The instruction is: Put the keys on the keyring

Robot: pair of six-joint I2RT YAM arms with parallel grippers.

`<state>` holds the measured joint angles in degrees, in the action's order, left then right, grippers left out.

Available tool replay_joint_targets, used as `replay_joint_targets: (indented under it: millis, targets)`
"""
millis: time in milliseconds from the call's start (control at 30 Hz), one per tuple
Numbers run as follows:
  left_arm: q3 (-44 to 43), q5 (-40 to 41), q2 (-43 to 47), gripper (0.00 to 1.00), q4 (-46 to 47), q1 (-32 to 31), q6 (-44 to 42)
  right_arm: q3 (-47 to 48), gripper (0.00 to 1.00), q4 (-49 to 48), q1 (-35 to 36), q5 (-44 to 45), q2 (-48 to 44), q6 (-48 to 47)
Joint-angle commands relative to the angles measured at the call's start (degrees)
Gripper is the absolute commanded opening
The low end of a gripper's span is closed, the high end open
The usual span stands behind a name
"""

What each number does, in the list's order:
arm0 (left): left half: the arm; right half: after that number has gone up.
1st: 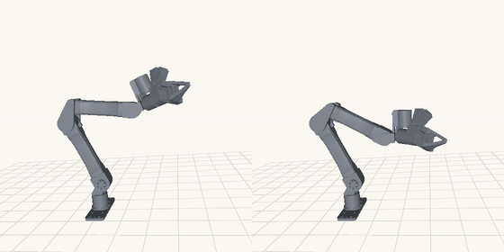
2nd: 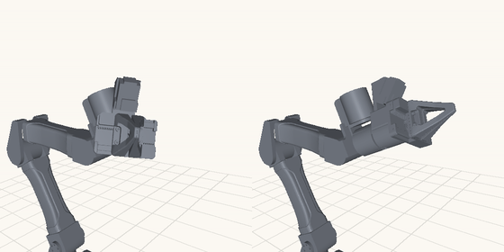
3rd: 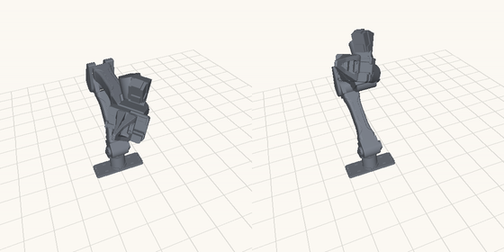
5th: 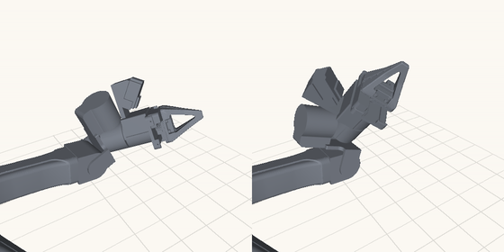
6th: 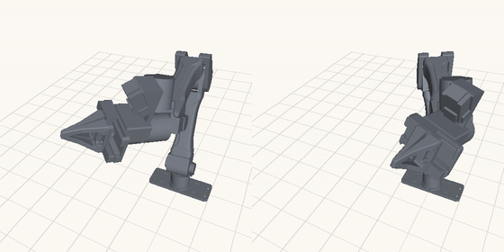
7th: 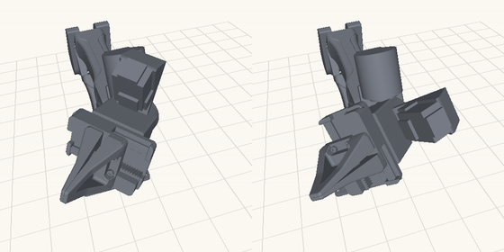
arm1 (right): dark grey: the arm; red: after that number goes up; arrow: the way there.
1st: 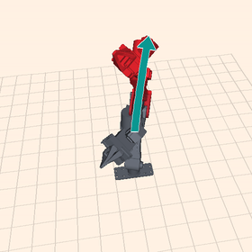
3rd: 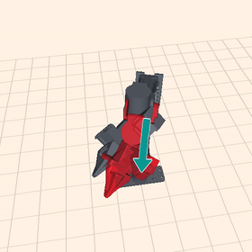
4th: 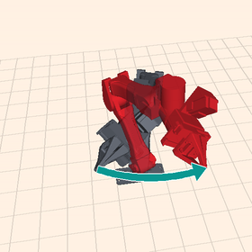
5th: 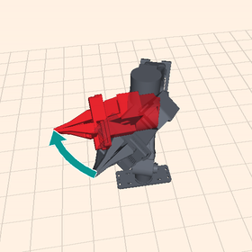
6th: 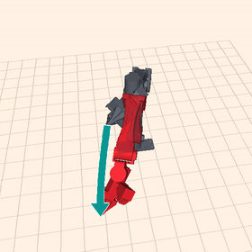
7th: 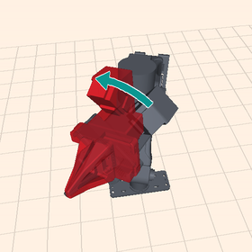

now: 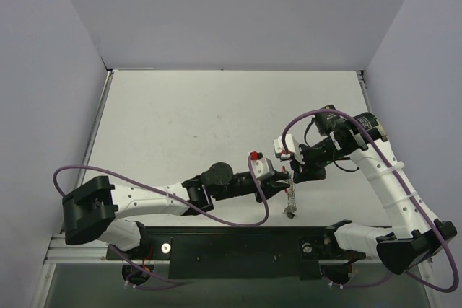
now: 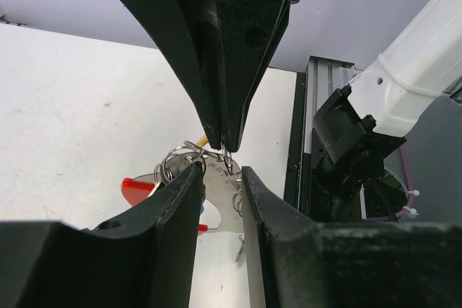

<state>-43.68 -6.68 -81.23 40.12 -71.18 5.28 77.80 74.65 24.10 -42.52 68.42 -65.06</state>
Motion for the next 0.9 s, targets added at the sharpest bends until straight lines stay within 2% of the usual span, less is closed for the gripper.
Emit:
replay_joint_targets:
  millis: [0,367,633,867]
  targets:
    - [-3.3,0.5,-0.2,0.36,2.8,-0.2,0.0,0.1,0.00,13.7,0.4,-3.0,0.4,-1.0]
    - [-4.6,-1.1,-1.6,0.27,2.1,-0.2,1.0,-0.4,0.00,13.5,0.5,-3.2,0.2,-0.9]
    - [-6.7,-1.8,-2.3,0.00,-1.4,-0.2,1.7,-0.7,0.00,13.3,0.5,-3.3,0.2,-0.8]
    - [-5.6,0.2,-1.7,0.00,-1.3,-0.3,2.5,-1.2,0.00,12.2,0.4,-4.5,-0.4,0.5]
